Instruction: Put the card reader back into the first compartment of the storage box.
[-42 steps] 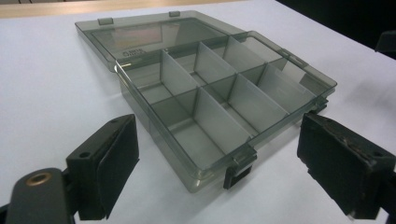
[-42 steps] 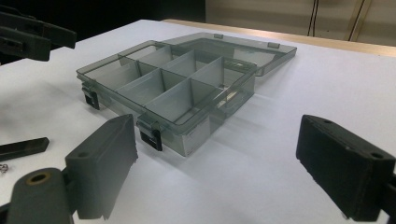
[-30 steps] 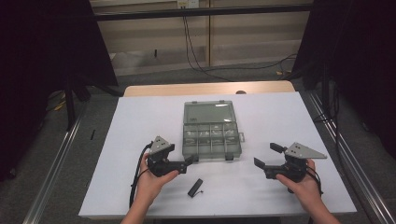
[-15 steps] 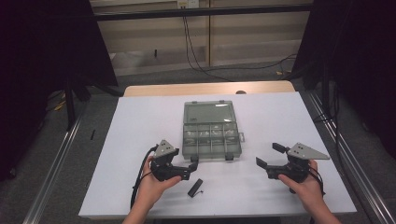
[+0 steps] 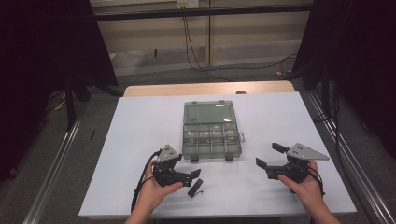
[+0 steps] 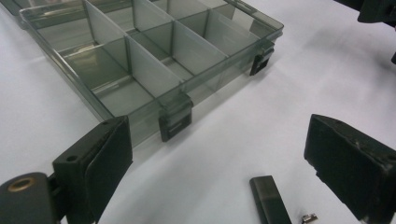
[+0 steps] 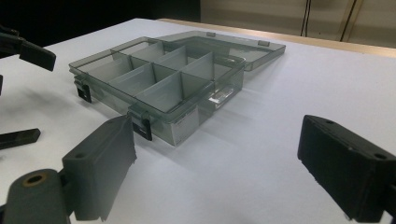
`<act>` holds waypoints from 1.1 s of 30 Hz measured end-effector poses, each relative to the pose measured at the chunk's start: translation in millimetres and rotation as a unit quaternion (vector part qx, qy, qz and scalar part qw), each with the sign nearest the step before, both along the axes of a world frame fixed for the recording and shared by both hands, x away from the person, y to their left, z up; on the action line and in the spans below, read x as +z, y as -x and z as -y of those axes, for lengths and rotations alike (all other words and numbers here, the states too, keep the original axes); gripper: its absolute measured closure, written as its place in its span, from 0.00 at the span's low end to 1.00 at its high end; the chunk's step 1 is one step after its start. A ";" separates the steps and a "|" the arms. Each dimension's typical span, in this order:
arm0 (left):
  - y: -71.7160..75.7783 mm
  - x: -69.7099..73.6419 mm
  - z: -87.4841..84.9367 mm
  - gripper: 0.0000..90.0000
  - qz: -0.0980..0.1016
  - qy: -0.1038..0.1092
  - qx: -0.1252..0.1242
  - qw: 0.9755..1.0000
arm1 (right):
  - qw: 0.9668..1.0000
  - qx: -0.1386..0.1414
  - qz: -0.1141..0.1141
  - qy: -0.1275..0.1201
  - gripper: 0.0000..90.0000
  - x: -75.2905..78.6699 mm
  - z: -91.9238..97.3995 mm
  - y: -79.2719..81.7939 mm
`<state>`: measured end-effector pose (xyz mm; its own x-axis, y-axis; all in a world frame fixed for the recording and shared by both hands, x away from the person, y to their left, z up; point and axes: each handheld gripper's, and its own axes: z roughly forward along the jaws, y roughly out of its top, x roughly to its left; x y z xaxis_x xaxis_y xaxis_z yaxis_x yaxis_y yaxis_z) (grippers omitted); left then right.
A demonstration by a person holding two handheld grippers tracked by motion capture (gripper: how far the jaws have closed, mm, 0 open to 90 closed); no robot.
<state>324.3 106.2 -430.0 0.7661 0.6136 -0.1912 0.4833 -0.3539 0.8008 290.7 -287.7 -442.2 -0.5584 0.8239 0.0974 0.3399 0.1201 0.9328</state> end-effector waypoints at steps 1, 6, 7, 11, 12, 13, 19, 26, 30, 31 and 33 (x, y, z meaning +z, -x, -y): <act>0.4 -0.4 0.4 0.09 -0.001 0.000 -0.001 1.000 | 1.000 0.000 0.000 -0.001 0.12 0.1 -0.2 0.3; 1.9 -5.6 3.7 0.09 -0.010 -0.010 -0.009 1.000 | 1.000 0.000 0.000 -0.001 0.12 0.1 -1.0 0.6; 2.1 -6.2 4.4 0.09 -0.011 -0.009 -0.010 1.000 | 1.000 0.000 0.002 0.000 0.12 0.1 -1.2 0.6; 3.7 -7.0 6.1 0.09 -0.008 -0.018 -0.014 1.000 | 1.000 -0.001 0.002 -0.003 0.12 0.5 -0.6 0.8; 4.8 -7.4 6.8 0.09 -0.009 -0.020 -0.016 1.000 | 1.000 -0.001 0.003 -0.003 0.12 0.5 -0.3 0.7; 5.6 -8.0 7.4 0.09 -0.009 -0.022 -0.017 1.000 | 1.000 -0.001 0.003 -0.004 0.12 0.5 -0.2 0.8; 10.3 -13.9 10.8 0.11 -0.013 -0.044 -0.035 0.998 | 1.000 -0.001 0.002 -0.003 0.12 0.6 -1.0 1.0; 15.2 -16.2 13.9 0.12 -0.014 -0.062 -0.051 0.997 | 1.000 -0.003 0.005 -0.004 0.12 1.1 -0.3 1.0; 17.1 -18.6 13.3 0.14 -0.015 -0.072 -0.060 0.995 | 1.000 -0.003 0.005 -0.003 0.13 1.0 -0.2 0.9; 17.2 -19.4 12.6 0.15 -0.015 -0.075 -0.059 0.995 | 1.000 -0.003 0.005 -0.004 0.13 1.0 -0.3 0.9; 17.7 -19.9 12.1 0.15 -0.014 -0.077 -0.062 0.995 | 1.000 -0.003 0.004 -0.004 0.13 1.1 -0.6 1.1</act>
